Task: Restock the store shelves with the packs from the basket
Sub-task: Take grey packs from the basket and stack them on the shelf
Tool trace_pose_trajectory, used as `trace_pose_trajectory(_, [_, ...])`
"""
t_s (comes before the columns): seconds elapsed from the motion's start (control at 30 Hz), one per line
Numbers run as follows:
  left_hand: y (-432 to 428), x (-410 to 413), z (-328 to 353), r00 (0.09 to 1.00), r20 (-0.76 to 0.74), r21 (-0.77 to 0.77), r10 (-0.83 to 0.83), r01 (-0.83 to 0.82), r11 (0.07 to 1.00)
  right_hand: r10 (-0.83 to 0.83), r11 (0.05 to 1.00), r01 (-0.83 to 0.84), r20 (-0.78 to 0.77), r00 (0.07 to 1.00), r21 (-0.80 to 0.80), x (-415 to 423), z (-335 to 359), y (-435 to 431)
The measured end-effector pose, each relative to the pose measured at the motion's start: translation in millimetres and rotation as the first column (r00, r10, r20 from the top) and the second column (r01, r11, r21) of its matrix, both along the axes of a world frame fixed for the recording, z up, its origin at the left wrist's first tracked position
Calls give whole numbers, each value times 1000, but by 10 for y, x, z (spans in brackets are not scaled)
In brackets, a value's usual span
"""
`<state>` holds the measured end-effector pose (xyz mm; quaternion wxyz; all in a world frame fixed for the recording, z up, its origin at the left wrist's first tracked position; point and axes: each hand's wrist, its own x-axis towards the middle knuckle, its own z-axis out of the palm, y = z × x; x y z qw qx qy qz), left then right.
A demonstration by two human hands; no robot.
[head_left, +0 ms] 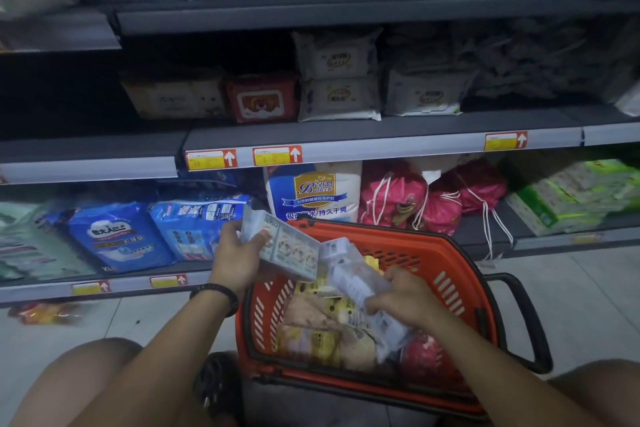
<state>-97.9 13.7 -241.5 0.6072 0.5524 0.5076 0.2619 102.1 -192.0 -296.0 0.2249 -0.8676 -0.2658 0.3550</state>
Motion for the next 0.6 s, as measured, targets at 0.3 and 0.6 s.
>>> trace_pose_trajectory(0.3, [-270, 180, 22, 993, 117, 33, 33, -37, 999, -170, 856, 153, -10, 985, 494, -41, 567, -99])
trace_pose_trajectory(0.6, [-633, 469, 365, 910, 383, -2, -160, 174, 985, -91, 786, -86, 252, 963, 613, -67, 806, 60])
